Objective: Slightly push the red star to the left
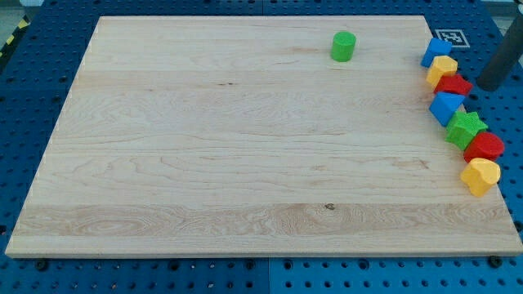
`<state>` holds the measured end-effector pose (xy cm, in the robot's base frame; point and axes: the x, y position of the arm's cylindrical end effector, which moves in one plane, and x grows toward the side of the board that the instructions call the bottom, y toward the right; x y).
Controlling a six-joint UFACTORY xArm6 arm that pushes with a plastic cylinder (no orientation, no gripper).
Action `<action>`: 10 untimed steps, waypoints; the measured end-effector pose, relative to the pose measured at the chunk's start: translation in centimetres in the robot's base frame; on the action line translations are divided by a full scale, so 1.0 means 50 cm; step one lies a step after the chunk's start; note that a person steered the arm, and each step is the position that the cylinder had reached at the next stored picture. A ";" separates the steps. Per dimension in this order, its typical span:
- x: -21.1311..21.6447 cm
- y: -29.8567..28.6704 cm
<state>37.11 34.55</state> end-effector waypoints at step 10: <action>0.039 -0.059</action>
